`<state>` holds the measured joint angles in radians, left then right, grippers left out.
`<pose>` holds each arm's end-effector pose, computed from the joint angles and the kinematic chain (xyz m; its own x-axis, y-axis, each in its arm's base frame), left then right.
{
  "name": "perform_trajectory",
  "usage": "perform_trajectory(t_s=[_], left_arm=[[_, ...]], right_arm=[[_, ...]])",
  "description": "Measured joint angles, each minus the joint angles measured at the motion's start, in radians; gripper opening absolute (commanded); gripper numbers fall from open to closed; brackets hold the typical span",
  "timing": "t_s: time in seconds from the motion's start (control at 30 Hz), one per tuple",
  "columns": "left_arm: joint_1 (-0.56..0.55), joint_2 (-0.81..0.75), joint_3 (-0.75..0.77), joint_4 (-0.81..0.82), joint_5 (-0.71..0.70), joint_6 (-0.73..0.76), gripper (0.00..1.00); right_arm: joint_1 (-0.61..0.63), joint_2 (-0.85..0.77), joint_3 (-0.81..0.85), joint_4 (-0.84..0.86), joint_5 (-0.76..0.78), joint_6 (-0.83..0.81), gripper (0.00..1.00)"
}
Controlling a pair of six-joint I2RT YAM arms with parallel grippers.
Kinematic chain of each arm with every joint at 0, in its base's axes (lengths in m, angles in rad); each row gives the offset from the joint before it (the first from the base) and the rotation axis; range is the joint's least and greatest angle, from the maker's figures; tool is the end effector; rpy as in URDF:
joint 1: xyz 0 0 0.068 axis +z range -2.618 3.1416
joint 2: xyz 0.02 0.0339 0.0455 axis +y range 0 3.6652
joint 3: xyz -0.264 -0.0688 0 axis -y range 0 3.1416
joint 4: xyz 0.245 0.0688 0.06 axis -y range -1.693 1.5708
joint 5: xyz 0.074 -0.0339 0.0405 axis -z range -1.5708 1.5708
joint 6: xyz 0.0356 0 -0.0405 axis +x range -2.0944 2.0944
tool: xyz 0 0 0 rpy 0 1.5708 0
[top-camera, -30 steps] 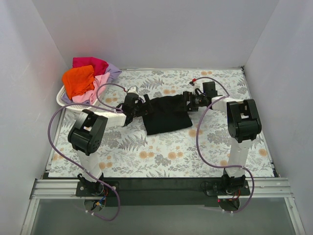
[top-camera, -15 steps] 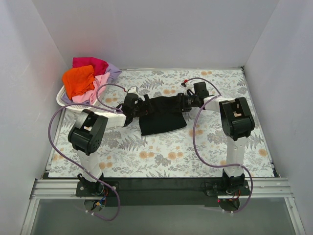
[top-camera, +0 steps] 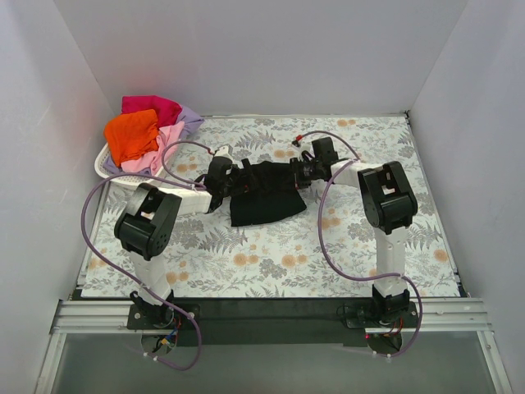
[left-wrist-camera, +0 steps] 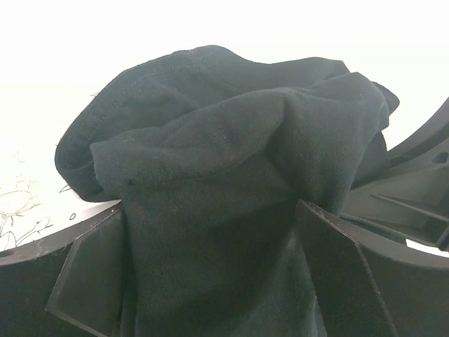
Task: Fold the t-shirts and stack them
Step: Neatly place the folded tshirt to the corner
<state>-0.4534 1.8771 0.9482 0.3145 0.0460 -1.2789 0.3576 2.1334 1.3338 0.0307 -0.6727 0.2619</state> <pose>0.3444 -0.1696 0.1417 -0.6005 -0.7716 -0.2098 -0.3607 0.4955 -0.7902 0.4117 0.1775 0.1321 -0.8086 -0.0860 -0.5820 -0.5010 0.6193 0.6046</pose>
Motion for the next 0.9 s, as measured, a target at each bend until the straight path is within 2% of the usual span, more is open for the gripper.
perform_trajectory(t_s=[0.27, 0.63, 0.9], left_arm=[[-0.001, -0.072, -0.02, -0.108, -0.016, 0.017, 0.85], [0.0, -0.241, -0.041, -0.21, -0.063, 0.055, 0.86], [0.008, -0.308, -0.086, -0.24, -0.085, 0.071, 0.86]], right_arm=[[-0.058, 0.0, 0.128, -0.175, 0.112, -0.079, 0.01], [-0.229, 0.007, 0.341, -0.384, 0.341, -0.185, 0.01], [-0.325, 0.117, 0.549, -0.489, 0.479, -0.265, 0.01]])
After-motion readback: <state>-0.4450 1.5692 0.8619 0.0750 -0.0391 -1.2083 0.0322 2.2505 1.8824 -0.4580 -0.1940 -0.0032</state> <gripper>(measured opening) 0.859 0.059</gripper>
